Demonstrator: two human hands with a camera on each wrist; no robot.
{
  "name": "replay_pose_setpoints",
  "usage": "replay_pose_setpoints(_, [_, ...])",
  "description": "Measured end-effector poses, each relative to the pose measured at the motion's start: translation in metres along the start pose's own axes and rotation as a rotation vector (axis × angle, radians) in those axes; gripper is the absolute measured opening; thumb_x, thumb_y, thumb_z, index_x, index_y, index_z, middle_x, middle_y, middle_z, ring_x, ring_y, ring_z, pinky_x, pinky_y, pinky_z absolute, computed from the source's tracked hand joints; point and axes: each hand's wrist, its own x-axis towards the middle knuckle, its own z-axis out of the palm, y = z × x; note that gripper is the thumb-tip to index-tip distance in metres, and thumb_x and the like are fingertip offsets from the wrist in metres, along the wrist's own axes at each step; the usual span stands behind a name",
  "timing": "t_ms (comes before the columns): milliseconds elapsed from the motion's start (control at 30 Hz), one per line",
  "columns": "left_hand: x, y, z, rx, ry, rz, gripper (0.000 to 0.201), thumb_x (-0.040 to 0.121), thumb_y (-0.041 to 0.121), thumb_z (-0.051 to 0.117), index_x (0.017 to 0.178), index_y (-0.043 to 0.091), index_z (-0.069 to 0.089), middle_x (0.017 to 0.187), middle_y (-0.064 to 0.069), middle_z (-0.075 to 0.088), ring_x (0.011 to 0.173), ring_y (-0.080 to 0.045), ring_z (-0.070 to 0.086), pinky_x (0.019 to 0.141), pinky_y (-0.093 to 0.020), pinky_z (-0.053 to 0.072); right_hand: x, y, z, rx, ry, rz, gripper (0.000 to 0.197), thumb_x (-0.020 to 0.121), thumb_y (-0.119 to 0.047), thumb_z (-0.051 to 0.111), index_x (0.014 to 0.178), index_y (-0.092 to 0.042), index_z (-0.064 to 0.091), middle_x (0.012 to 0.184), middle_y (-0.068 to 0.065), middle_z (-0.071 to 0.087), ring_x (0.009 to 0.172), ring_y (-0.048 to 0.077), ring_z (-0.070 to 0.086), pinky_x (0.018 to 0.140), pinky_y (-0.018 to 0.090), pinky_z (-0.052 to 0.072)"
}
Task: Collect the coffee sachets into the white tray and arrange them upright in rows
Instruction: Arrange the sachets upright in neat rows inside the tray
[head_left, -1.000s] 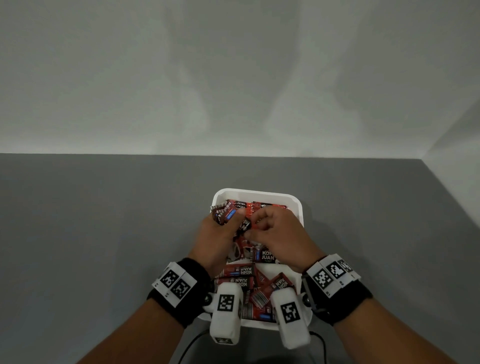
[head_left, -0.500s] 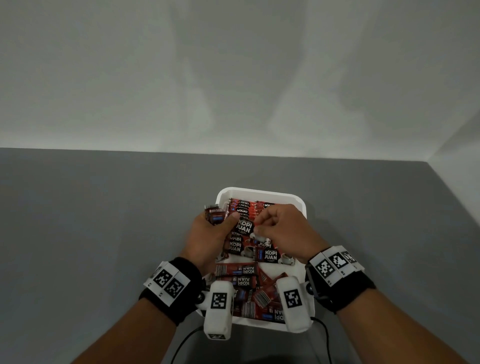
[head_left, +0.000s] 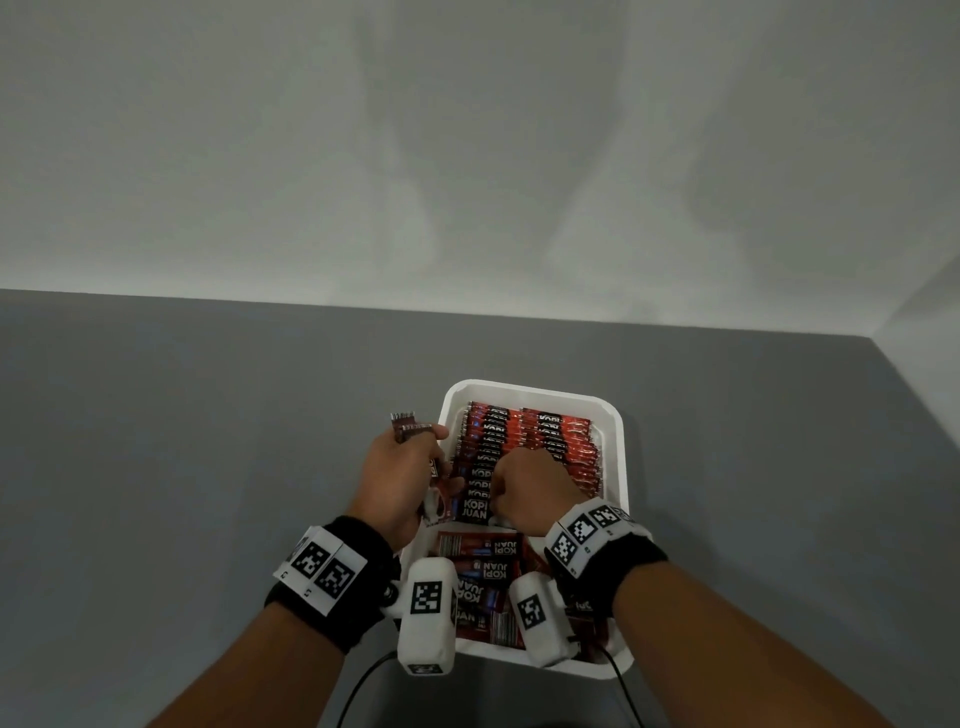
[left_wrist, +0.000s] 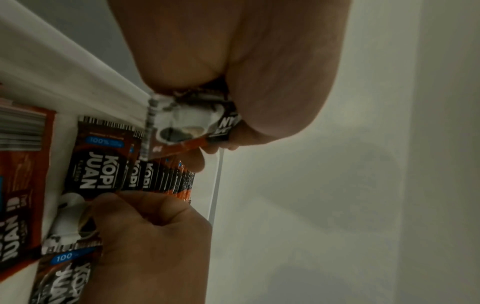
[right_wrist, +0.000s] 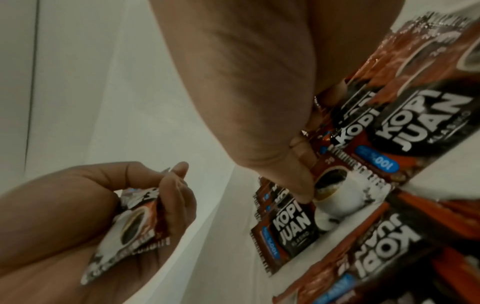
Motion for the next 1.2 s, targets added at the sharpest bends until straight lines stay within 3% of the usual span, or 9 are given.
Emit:
replay_pose_setpoints(200, [-0.001,-0.004,0.001,0.086,-0.042,0.071,0.013,0.088,-0.006,0.065,0.095,0.002,0.072,0.088,-0.021,0.076,0.081,-0.037,0.075,0.074,-0.052,0.062,-0.004,0.005,-0.005,0.017,0.004,-0.016,0.012,0.082,-0.011,0.069,0.089,-0.015,0.077,0.095,0.001,0.074,0.09,0.021,0.07,0.081,0.035,0.058])
replay_pose_setpoints(333, [-0.005,-0.005,0.004,0.112,-0.074,0.114,0.009,0.088,-0.005,0.069,0.095,-0.001,0.066,0.075,-0.015,0.07,0.051,-0.015,0.066,0.046,-0.025,0.051,-0.019,0.01,-0.028,0.457,0.118,-0.007,0.011,0.089,-0.017,0.069,0.095,-0.022,0.077,0.091,-0.009,0.074,0.083,0.003,0.067,0.078,0.022,0.05])
replay_pose_setpoints(433, [-0.007,-0.006,0.015,0.04,-0.172,0.084,0.016,0.085,-0.007,0.072,0.099,-0.007,0.064,0.085,-0.028,0.072,0.068,-0.033,0.072,0.064,-0.042,0.061,-0.037,0.01,-0.04,0.684,0.132,-0.016,0.014,0.085,-0.018,0.077,0.098,-0.022,0.074,0.084,-0.003,0.077,0.077,0.007,0.072,0.074,0.023,0.052])
replay_pose_setpoints(567, [-0.001,-0.012,0.02,0.093,-0.164,0.108,0.016,0.081,-0.007,0.075,0.09,0.002,0.066,0.082,-0.02,0.067,0.073,-0.033,0.065,0.074,-0.058,0.056,-0.05,0.02,-0.055,0.571,0.208,-0.005,0.013,0.083,-0.01,0.08,0.089,-0.019,0.074,0.079,-0.001,0.075,0.068,0.002,0.069,0.065,0.013,0.051])
replay_pose_setpoints(700, [0.002,-0.02,0.021,0.208,-0.159,0.165,0.017,0.08,-0.005,0.078,0.083,0.008,0.066,0.072,-0.008,0.062,0.064,-0.023,0.054,0.058,-0.035,0.047,-0.052,0.025,-0.055,0.412,0.175,-0.046,0.01,0.085,-0.016,0.08,0.095,-0.018,0.077,0.08,-0.008,0.073,0.071,-0.001,0.066,0.066,0.007,0.049])
replay_pose_setpoints(833, [0.005,-0.019,0.013,0.298,-0.095,0.143,0.023,0.085,-0.001,0.067,0.076,0.02,0.07,0.076,-0.008,0.07,0.066,-0.023,0.064,0.064,-0.041,0.057,-0.044,0.037,-0.048,0.227,0.135,-0.037,0.006,0.087,-0.016,0.076,0.093,-0.016,0.078,0.075,-0.02,0.061,0.067,-0.008,0.057,0.059,0.003,0.041])
replay_pose_setpoints(967, [-0.001,-0.021,0.008,0.976,-0.333,0.211,0.025,0.091,0.004,0.05,0.087,0.015,0.072,0.085,0.005,0.07,0.073,-0.008,0.063,0.066,-0.021,0.049,-0.035,0.045,-0.031,0.046,0.011,-0.011,0.01,0.091,-0.017,0.069,0.086,-0.016,0.077,0.083,-0.008,0.07,0.069,0.002,0.062,0.069,0.018,0.051])
replay_pose_setpoints(1067, [-0.006,-0.03,0.006,1.301,-0.541,0.254,0.024,0.09,0.005,0.047,0.102,0.006,0.068,0.105,-0.003,0.071,0.096,-0.018,0.066,0.079,-0.025,0.053,-0.028,0.046,-0.019,-0.093,-0.01,0.016,0.014,0.089,-0.014,0.065,0.08,-0.013,0.076,0.084,0.003,0.073,0.078,0.019,0.069,0.077,0.036,0.06])
replay_pose_setpoints(1200, [-0.009,-0.042,0.003,1.47,-0.615,0.286,0.031,0.092,0.015,0.048,0.117,0.014,0.066,0.118,-0.005,0.068,0.107,-0.024,0.065,0.093,-0.034,0.055,-0.024,0.046,-0.012,-0.259,0.004,0.01,0.009,0.089,-0.012,0.063,0.087,-0.012,0.072,0.086,0.005,0.072,0.081,0.025,0.068,0.077,0.04,0.06])
